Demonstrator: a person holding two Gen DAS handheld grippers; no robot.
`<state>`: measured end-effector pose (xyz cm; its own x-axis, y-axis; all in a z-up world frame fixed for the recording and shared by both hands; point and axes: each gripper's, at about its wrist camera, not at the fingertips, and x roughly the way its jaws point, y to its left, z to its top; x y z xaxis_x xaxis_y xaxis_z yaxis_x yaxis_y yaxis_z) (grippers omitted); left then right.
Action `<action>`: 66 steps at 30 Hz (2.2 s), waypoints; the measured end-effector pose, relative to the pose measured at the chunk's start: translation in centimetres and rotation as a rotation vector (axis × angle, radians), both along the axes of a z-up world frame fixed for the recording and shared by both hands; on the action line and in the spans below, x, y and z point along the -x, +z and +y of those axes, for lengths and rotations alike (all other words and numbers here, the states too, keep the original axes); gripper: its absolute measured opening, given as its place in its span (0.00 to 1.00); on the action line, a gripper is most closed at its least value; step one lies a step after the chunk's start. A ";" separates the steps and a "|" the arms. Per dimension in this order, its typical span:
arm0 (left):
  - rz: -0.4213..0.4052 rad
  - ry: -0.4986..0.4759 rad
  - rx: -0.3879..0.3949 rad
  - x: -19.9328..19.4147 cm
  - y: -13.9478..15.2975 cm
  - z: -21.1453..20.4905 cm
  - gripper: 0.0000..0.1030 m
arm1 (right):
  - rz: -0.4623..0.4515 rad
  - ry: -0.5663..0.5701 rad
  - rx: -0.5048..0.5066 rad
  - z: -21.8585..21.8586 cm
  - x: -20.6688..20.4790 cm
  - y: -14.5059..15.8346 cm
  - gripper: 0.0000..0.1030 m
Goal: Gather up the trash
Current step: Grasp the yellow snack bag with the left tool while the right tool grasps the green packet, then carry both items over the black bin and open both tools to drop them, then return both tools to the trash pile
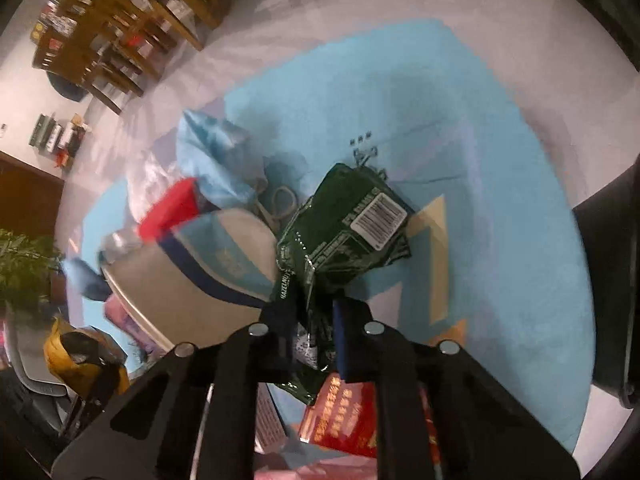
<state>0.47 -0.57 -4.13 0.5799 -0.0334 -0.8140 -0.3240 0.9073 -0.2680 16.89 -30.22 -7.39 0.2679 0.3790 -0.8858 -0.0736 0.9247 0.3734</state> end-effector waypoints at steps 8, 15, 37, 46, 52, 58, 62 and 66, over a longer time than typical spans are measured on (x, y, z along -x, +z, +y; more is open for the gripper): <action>-0.128 -0.142 0.027 -0.9 6.2 -6.3 0.54 | -0.172 -0.157 -0.015 -8.4 2.1 6.9 0.15; -0.123 -0.387 0.099 -6.6 6.8 -20.6 0.54 | -0.209 -0.384 0.075 -18.8 3.7 8.0 0.15; 0.099 -0.646 0.185 -17.1 -1.9 -41.5 0.78 | -0.011 -0.661 0.065 -33.8 4.7 3.8 0.31; 0.067 -0.593 0.200 -16.7 0.6 -37.7 0.96 | -0.087 -0.640 0.087 -31.7 5.0 5.9 0.70; 0.009 -0.501 0.183 -14.9 3.0 -31.9 0.96 | -0.149 -0.551 0.091 -27.2 4.0 7.6 0.70; -0.049 -0.362 0.082 -12.1 6.0 -24.0 0.96 | -0.215 -0.431 0.144 -21.1 3.3 9.2 0.70; -0.070 -0.248 0.016 -10.1 7.0 -17.6 0.96 | -0.262 -0.329 0.177 -16.3 3.0 9.7 0.71; -0.058 -0.130 -0.043 -7.7 6.9 -11.4 0.96 | -0.309 -0.199 0.230 -11.0 2.9 9.5 0.76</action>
<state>8.14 -11.95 2.78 0.6194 -0.0776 -0.7812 -0.1877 0.9516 -0.2433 14.04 -41.25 2.14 0.5818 0.0955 -0.8077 0.0380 0.9888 0.1442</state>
